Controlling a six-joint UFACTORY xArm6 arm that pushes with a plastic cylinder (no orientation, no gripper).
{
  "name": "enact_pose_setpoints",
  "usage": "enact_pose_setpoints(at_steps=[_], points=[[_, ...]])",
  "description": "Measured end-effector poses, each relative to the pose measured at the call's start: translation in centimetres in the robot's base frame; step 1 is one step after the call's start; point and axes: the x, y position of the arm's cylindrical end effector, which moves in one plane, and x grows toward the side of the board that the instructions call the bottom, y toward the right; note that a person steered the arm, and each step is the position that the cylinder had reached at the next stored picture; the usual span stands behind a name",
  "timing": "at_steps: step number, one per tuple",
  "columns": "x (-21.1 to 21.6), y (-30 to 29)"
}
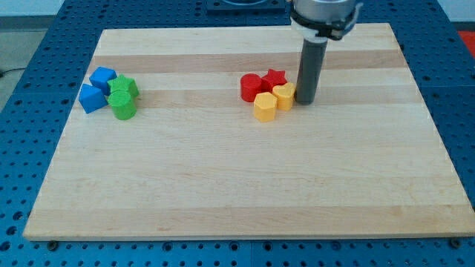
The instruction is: Place the red star yellow heart red circle in a triangle form
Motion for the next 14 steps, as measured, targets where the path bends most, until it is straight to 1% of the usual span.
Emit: enact_pose_setpoints(at_steps=[2,4,5,6,7,8,9,11,14], points=[[-1.5,-0.2],[-5.3,-2.5],[-5.0,-2.5],[-4.1,1.8],[-0.3,4.3],[2.4,2.8],[1.7,-0.9],[-1.4,-5.4],[-2.8,-8.0]])
